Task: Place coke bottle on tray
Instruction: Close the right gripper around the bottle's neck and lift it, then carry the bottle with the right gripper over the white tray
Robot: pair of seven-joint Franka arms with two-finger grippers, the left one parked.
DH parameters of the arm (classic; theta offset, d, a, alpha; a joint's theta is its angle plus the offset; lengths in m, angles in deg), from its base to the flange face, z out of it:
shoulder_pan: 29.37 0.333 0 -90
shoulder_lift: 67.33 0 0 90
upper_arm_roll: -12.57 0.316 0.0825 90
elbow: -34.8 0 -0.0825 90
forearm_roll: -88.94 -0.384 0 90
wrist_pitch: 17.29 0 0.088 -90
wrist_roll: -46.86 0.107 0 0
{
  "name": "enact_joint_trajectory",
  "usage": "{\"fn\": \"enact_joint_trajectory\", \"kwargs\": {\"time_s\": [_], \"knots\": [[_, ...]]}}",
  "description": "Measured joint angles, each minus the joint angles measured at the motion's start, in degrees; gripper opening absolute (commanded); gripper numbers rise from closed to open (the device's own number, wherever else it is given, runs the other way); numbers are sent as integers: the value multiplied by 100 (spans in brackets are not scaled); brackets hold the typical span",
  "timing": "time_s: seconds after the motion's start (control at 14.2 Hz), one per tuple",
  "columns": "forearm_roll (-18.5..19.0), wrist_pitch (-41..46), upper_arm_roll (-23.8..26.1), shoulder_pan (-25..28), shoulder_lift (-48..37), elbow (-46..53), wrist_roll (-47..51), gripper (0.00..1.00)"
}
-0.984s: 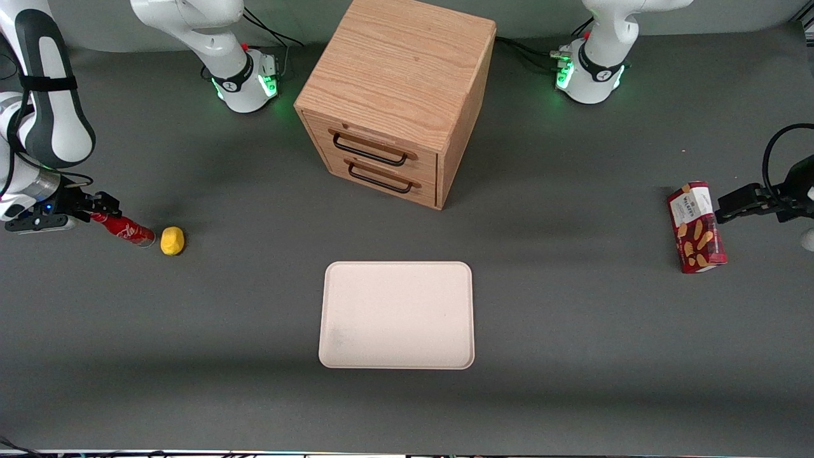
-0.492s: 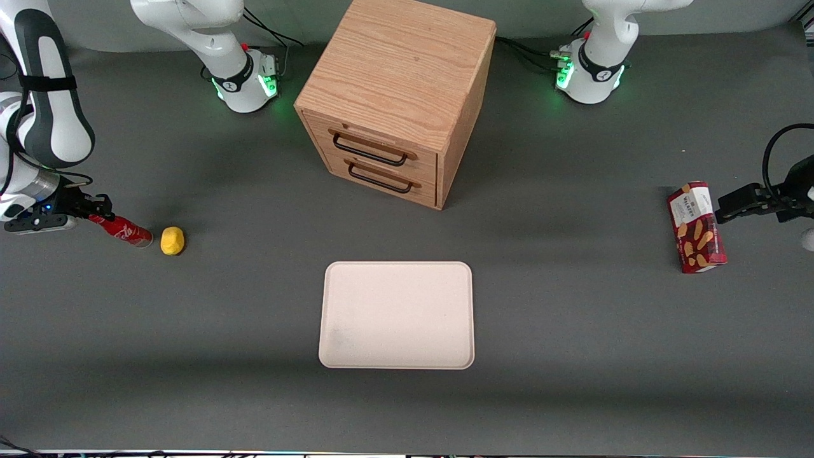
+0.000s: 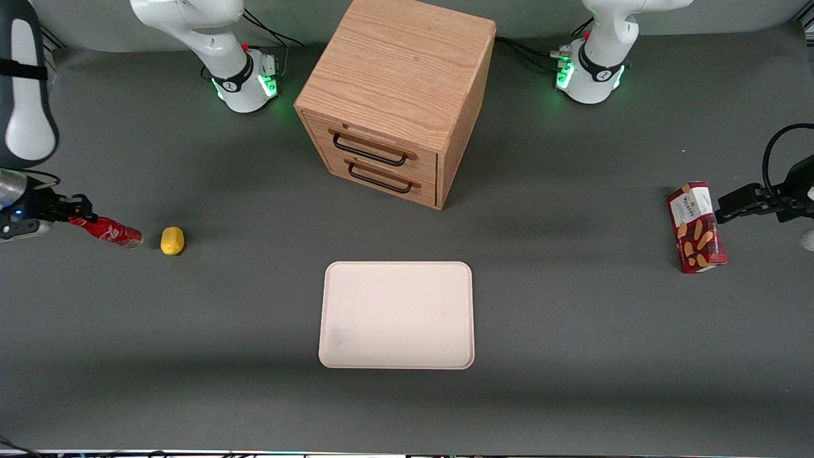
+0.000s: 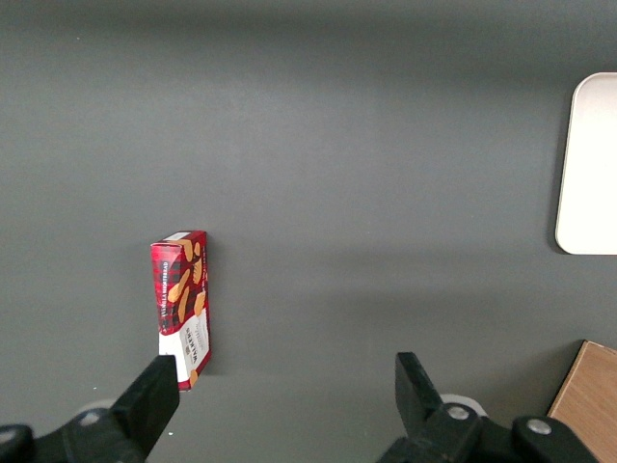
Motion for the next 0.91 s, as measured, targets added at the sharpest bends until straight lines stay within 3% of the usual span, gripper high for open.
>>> {"fn": "enact_joint_trajectory", "kwargs": {"time_s": [0.49,0.91], "knots": [[-21,2327,1017,43,178,2447,915,0],[47,3987,2000,66,1501,5187,2131,0]]}}
